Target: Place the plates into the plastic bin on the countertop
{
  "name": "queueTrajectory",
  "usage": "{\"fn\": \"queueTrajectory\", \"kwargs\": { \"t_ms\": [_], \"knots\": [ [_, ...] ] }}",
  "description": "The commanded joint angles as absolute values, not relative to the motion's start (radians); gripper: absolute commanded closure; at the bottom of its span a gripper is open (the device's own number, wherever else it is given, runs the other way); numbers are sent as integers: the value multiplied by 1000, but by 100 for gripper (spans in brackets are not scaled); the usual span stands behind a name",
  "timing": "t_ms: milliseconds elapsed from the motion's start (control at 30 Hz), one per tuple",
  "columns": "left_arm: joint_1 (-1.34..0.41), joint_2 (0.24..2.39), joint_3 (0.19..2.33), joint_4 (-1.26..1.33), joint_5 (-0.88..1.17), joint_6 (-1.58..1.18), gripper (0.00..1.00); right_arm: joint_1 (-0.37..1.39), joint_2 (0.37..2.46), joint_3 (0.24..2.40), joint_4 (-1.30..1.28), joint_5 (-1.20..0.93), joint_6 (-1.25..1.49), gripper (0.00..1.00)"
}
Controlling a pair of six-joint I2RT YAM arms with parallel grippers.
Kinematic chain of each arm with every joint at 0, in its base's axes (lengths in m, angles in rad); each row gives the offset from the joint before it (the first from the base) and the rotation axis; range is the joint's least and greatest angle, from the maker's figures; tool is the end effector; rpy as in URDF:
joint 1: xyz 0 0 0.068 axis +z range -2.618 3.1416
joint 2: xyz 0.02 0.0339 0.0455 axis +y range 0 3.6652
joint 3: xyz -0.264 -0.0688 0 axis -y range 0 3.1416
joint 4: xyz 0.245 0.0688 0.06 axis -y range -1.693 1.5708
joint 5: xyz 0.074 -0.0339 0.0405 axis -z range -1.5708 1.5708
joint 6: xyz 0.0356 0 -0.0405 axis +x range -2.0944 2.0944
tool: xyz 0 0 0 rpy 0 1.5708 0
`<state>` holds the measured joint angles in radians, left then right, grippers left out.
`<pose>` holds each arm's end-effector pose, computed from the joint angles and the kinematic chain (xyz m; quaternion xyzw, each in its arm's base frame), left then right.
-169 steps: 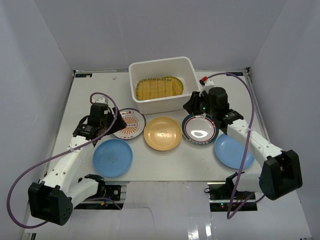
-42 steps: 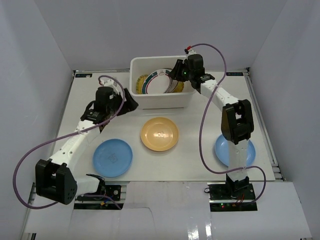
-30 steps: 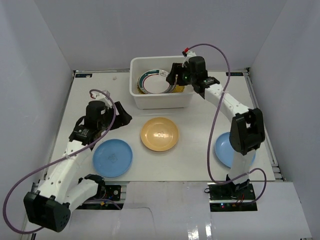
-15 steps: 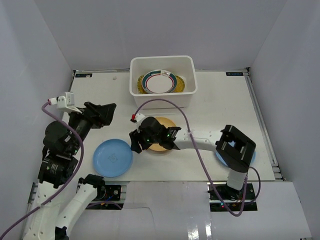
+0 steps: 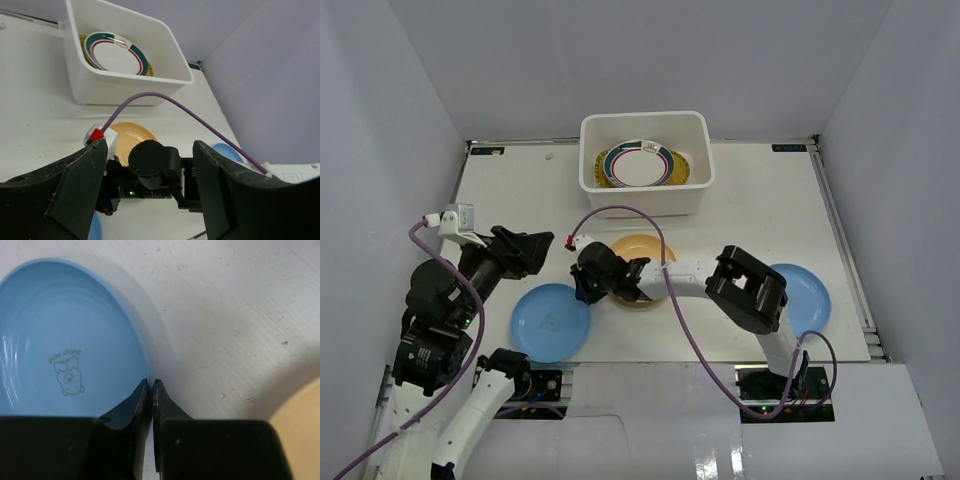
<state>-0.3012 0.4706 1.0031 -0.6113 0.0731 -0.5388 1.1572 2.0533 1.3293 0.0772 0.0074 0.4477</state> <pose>0.0704 -0.0246 0.4007 -0.0624 0.7317 -0.3011 0.6084 0.1824 0.4149 0.1640 -0.3094 0.8400 0.3182 0.3121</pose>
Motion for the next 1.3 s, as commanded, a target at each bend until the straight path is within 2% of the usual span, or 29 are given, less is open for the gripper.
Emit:
{"fn": "queueTrajectory", "kwargs": {
  "t_ms": [0, 33, 167, 300, 433, 533, 600, 733, 767, 1033, 1067, 1167, 1200, 1267],
  "knots": [
    [-304, 488, 999, -608, 199, -546, 21, 1137, 1943, 1358, 91, 132, 414, 92],
    [-304, 495, 991, -586, 312, -554, 23, 1120, 1916, 1358, 89, 165, 404, 92],
    [-304, 525, 912, -462, 529, -635, 27, 982, 1774, 1348, 89, 163, 384, 92],
    [-304, 528, 826, -327, 590, -721, 28, 826, 1628, 1373, 83, 114, 370, 92],
    [-307, 603, 752, -255, 629, -772, 28, 651, 1571, 1439, 52, 127, 338, 92],
    [-347, 656, 720, -227, 572, -769, 28, 549, 1611, 1526, 15, 132, 316, 92],
    [-444, 738, 716, -198, 484, -759, 28, 497, 1673, 1568, 3, 144, 298, 92],
    [-798, 957, 777, -170, 182, -721, 26, 439, 1799, 1689, -66, 101, 298, 92],
    [-837, 1068, 794, -160, 134, -719, 26, 434, 1825, 1707, -77, 103, 292, 92],
    [-992, 1486, 923, -8, 15, -744, 25, 408, 1979, 1779, -133, 74, 247, 91],
    [-1000, 1514, 949, 39, 15, -747, 25, 407, 1982, 1775, -135, 66, 245, 88],
    [-1029, 1621, 1004, 80, 15, -759, 25, 393, 1954, 1784, -146, 14, 253, 64],
    [-1037, 1667, 1015, 92, 18, -768, 24, 388, 1941, 1792, -155, -30, 256, 52],
    [-1045, 1713, 1052, 127, 40, -775, 24, 350, 1892, 1837, -228, -70, 274, 45]
  ]
}}
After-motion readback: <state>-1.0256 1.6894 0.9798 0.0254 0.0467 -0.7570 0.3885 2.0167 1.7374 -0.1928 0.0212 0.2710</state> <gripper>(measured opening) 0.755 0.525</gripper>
